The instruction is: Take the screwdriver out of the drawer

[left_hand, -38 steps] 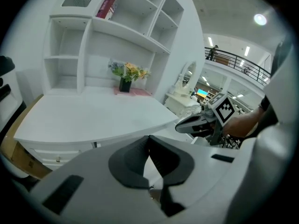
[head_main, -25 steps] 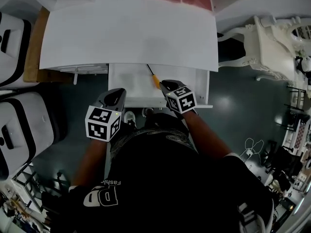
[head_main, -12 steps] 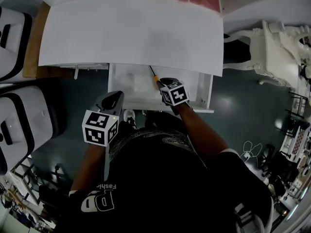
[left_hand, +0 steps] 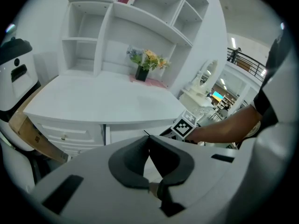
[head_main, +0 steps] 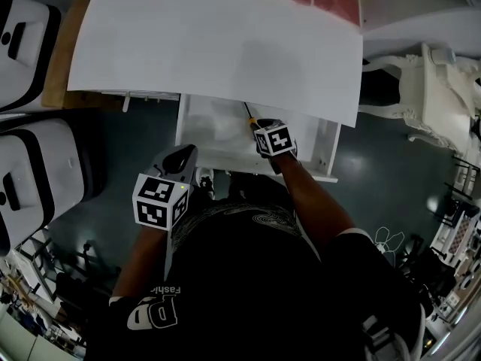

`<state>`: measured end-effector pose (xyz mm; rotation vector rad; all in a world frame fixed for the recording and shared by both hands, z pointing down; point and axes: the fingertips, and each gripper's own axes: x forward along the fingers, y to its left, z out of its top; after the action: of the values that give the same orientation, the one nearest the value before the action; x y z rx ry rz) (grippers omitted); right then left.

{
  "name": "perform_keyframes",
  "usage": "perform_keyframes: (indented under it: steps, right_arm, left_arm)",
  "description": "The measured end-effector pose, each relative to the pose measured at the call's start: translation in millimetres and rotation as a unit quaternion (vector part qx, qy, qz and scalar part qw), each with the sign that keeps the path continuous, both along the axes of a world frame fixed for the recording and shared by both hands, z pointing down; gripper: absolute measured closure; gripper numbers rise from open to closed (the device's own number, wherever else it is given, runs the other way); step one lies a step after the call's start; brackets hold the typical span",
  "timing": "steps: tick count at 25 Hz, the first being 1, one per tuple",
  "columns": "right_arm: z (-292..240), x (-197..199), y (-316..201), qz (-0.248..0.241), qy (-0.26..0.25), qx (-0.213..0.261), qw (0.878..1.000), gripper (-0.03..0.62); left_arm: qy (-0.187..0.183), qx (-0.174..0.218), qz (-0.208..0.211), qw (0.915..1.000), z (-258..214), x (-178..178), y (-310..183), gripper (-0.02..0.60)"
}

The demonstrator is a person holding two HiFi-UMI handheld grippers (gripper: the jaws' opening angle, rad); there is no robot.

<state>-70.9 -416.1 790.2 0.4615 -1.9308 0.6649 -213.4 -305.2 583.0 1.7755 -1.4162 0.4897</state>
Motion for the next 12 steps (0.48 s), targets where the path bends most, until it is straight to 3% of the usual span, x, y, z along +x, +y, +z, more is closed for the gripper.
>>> perform_keyframes:
  steps: [12]
  right_arm:
    - [24, -1, -1, -0.005, 0.031, -0.013, 0.999, 0.497]
  left_arm:
    - [0.0, -0.008, -0.024, 0.9997, 0, -8, 14, 0.568]
